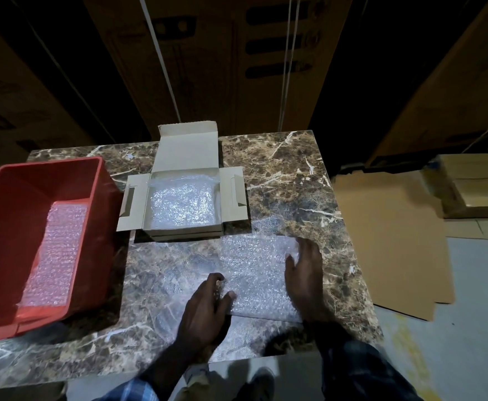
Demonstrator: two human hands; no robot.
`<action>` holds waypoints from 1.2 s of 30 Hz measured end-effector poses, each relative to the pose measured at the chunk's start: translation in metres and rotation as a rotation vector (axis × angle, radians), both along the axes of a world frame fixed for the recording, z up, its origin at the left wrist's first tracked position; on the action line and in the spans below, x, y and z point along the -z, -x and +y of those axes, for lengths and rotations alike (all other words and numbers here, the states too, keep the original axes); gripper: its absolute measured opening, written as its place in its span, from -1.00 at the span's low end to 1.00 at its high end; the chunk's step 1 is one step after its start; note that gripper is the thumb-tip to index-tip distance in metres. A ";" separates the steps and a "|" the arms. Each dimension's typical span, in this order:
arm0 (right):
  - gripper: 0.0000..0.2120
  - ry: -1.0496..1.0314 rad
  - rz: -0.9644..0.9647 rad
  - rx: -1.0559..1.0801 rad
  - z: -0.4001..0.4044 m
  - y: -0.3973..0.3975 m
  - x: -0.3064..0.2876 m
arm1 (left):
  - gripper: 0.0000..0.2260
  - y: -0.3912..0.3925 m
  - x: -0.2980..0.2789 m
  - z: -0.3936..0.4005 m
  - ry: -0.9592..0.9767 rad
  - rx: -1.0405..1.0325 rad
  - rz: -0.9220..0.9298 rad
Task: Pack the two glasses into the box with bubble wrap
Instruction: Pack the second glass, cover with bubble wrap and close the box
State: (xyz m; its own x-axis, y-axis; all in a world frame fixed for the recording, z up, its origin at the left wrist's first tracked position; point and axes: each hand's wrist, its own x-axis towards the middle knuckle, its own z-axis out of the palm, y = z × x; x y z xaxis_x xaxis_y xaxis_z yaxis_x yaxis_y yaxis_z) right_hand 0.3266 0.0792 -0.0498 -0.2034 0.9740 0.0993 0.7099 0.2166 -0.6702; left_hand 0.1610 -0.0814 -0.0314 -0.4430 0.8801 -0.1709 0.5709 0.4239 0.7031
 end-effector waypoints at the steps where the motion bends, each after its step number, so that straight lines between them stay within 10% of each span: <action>1: -0.54 -0.012 -0.114 -0.028 -0.003 -0.001 0.001 | -0.71 0.000 0.001 -0.001 0.007 0.011 0.022; 8: -0.45 -0.253 -0.438 -0.587 -0.055 -0.006 0.027 | -0.50 -0.002 0.019 -0.015 0.112 0.259 0.450; 22: -0.21 -0.228 -0.435 -0.677 -0.075 -0.027 0.030 | -0.33 0.004 0.018 -0.017 0.150 0.503 0.612; 36: -0.70 -0.458 -0.166 -0.619 -0.069 -0.041 0.035 | -0.40 0.004 0.016 -0.016 0.050 0.551 0.597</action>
